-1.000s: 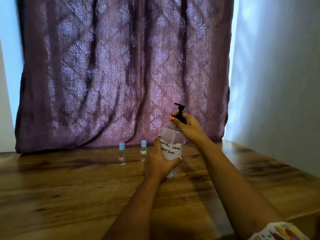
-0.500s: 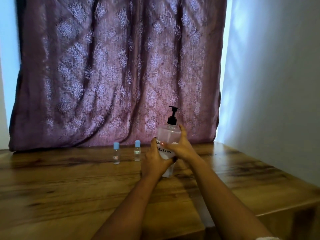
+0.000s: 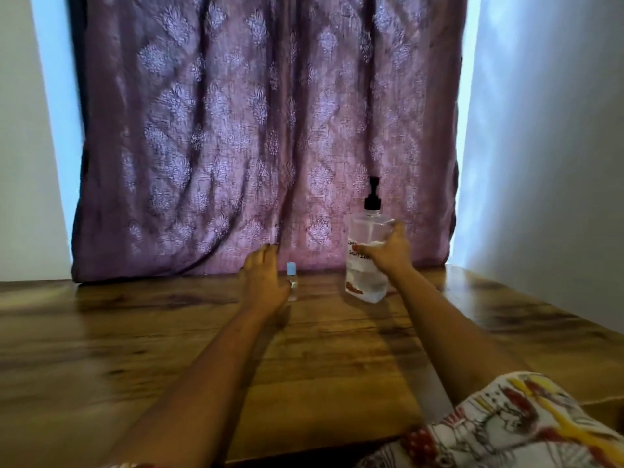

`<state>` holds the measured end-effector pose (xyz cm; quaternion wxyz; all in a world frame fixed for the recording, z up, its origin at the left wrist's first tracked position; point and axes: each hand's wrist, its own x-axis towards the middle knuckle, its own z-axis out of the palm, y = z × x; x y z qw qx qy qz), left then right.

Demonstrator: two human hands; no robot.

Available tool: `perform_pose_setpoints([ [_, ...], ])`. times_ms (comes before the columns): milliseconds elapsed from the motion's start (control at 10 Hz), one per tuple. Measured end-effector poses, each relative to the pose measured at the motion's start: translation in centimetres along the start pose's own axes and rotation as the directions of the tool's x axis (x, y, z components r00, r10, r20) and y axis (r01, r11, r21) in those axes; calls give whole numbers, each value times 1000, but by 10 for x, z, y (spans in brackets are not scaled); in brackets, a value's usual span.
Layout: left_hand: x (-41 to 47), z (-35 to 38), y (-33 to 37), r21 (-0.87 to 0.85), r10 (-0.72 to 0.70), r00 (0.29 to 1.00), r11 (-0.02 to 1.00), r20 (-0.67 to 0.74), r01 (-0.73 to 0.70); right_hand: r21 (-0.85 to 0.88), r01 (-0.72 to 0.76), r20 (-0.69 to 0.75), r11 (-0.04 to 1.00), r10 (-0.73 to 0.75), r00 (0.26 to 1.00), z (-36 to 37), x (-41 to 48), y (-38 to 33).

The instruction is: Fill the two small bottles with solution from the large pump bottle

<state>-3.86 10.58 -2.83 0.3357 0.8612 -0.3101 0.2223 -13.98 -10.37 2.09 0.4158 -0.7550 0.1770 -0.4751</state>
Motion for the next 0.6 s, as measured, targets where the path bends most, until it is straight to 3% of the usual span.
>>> perform_pose_setpoints([
  [200, 38, 31, -5, 156, 28, 998, 988, -57, -19, -103, -112, -11, 988, 112, 994, 28, 26, 50],
  [400, 92, 52, -25, 97, -36, 996, 994, -80, 43, -153, -104, 4, 983, 106, 994, 34, 42, 70],
  [500, 115, 43, -30, 138, -10, 998, 990, -56, 18, -83, -99, 9, 992, 100, 995, 38, 40, 72],
  [600, 135, 25, -28, 230, 11, 1000, 973, 0, -10, -68, -250, 33, 966, 252, 967, 39, 34, 72],
])
